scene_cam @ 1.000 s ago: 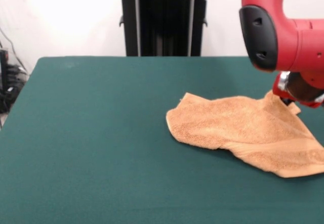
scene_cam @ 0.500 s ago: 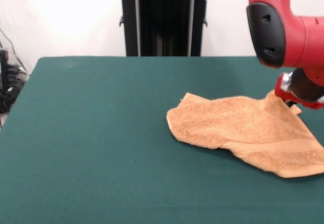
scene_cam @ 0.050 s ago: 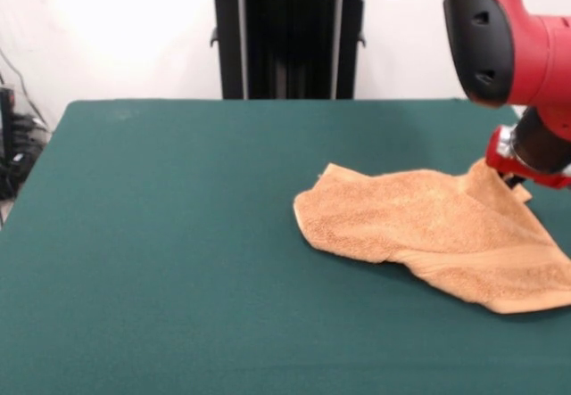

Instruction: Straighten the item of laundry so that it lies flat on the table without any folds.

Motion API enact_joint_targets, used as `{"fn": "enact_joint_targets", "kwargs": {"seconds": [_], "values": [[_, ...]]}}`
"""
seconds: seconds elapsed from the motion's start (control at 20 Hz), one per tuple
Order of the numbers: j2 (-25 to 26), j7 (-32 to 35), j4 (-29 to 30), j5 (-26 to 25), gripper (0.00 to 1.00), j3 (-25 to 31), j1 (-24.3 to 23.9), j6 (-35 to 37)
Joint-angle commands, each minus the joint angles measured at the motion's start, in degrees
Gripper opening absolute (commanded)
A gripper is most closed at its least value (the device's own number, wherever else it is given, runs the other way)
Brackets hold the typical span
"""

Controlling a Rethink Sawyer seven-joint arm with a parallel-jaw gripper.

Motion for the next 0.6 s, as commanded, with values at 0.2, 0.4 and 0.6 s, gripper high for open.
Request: {"fn": "enact_joint_targets", "kwargs": {"seconds": [0.2,0.4,0.6], "values": [[10.7,9.6,5.0,-2.5,1.0,5.7,1.1,-24.8],[10.3,10.4,6.0,-1.4,1.0,6.4,0.6,-26.6],[10.3,10.0,6.0,-1.2,1.0,6.6,0.4,-26.1]]}}
